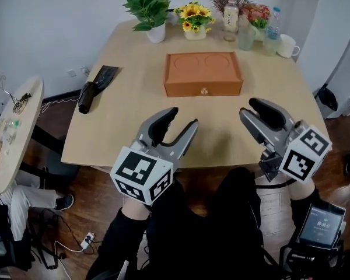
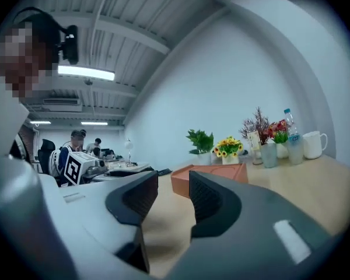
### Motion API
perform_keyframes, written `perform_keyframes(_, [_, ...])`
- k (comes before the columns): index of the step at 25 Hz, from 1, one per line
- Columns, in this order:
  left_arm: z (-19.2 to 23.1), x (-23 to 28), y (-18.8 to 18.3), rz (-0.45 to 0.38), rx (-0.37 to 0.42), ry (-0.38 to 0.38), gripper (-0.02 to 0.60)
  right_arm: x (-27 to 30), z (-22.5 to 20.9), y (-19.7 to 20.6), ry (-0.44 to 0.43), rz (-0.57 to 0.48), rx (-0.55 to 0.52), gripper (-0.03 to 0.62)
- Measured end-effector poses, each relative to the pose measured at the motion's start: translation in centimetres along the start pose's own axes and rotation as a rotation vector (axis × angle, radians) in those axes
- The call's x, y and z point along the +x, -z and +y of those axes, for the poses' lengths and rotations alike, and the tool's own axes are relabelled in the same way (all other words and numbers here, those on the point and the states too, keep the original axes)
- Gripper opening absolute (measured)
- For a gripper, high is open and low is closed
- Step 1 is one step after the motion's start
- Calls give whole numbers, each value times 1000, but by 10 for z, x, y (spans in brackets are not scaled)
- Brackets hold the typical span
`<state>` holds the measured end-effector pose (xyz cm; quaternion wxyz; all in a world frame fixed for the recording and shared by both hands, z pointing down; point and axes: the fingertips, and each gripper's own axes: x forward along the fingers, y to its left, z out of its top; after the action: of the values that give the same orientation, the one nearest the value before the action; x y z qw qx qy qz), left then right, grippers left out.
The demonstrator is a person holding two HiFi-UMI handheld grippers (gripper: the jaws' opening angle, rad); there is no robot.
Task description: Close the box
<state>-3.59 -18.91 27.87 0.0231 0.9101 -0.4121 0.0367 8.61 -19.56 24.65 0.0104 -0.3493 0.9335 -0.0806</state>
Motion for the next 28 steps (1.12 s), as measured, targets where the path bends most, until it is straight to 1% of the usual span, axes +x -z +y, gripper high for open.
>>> perform_keyframes(2, [-12, -16, 1, -60, -12, -24, 195, -13, 21, 4, 34, -87, -29, 167])
perform_keyframes(4, [-25, -28, 5, -94, -6, -43, 195, -22, 36, 8, 64, -145, -56, 169])
perform_keyframes(8, [-48, -40, 8, -122, -19, -32, 195, -34, 49, 11, 139, -204, -140, 179])
perform_keyframes(10, [-52, -43, 5, -137, -5, -42, 195, -35, 52, 14, 158, -208, -163, 179])
perform_keyframes(12, [-53, -44, 1, -148, 9, -52, 193, -34, 55, 19, 153, -201, -155, 178])
perform_keyframes(21, [-54, -42, 3, -120, 9, -35, 195, -28, 57, 31, 145, -177, -137, 178])
perform_keyframes(28, [-54, -43, 1, -112, 16, -34, 195, -27, 58, 31, 145, -166, -152, 177])
